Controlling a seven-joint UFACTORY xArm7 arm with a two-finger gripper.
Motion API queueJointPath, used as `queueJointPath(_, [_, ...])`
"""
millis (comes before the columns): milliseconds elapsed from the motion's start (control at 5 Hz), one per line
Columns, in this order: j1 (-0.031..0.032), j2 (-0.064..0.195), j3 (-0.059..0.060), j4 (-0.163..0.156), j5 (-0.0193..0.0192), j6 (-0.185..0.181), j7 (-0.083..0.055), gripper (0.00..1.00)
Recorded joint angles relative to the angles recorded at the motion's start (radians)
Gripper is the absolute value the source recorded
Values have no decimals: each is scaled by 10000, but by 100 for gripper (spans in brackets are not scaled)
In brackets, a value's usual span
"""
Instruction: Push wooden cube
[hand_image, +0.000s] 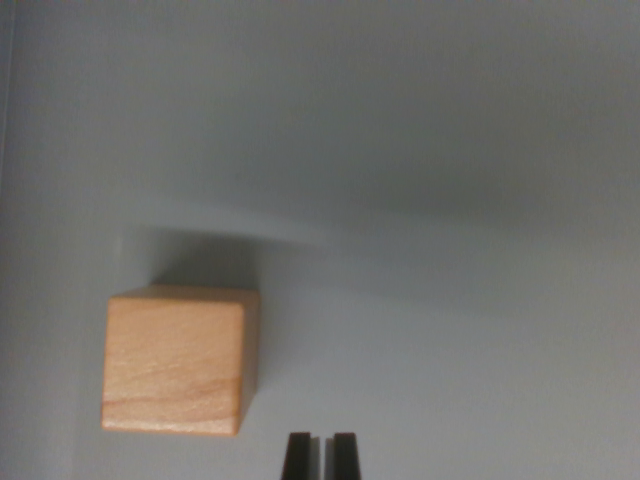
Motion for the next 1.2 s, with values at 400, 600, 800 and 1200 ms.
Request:
queueJointPath(400, [137,137,96,-297,-56,-390,213,0])
queueJointPath(600, [137,137,96,-297,-56,-390,213,0])
queueJointPath(800, [261,261,184,-567,-107,-745,406,0])
queueJointPath(1200, [367,368,259,-799,-151,-1049,572,0])
